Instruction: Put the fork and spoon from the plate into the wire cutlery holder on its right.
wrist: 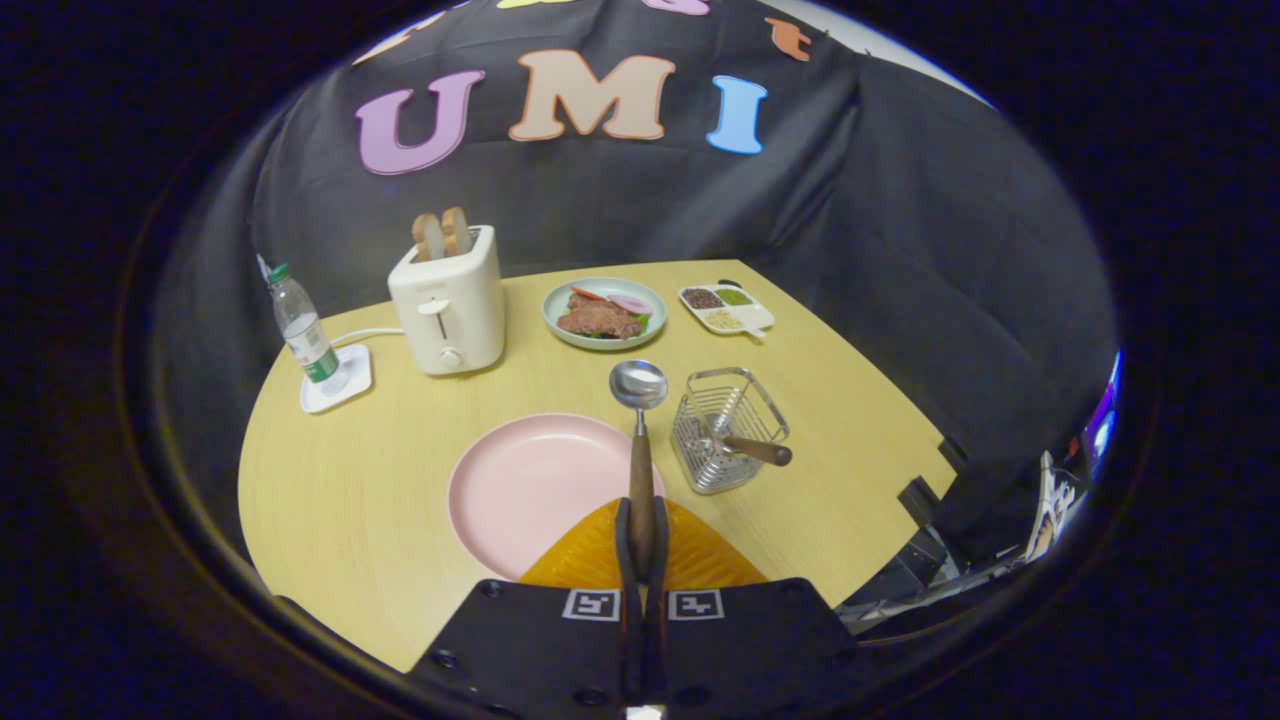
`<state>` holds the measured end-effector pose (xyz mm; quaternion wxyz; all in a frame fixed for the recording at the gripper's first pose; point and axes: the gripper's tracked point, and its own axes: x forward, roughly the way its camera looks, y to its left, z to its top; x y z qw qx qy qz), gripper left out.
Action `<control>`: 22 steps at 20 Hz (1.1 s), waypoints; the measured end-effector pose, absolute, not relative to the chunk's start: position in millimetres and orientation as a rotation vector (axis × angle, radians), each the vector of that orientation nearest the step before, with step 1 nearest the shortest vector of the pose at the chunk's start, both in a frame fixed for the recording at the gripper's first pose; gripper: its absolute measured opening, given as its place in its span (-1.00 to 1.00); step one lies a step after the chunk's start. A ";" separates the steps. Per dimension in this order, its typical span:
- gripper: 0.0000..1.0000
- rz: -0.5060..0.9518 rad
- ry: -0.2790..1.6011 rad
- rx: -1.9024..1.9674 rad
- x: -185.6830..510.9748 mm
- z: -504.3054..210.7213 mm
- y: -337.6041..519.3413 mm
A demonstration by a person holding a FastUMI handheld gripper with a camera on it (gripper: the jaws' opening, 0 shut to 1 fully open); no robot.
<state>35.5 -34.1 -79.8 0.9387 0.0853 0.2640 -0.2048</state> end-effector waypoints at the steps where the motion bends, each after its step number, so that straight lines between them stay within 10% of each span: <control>1: -0.93 -0.441 0.555 0.196 36.4 -79.7 -37.6; 22: -0.89 -0.608 0.972 0.628 67.7 -97.8 -99.7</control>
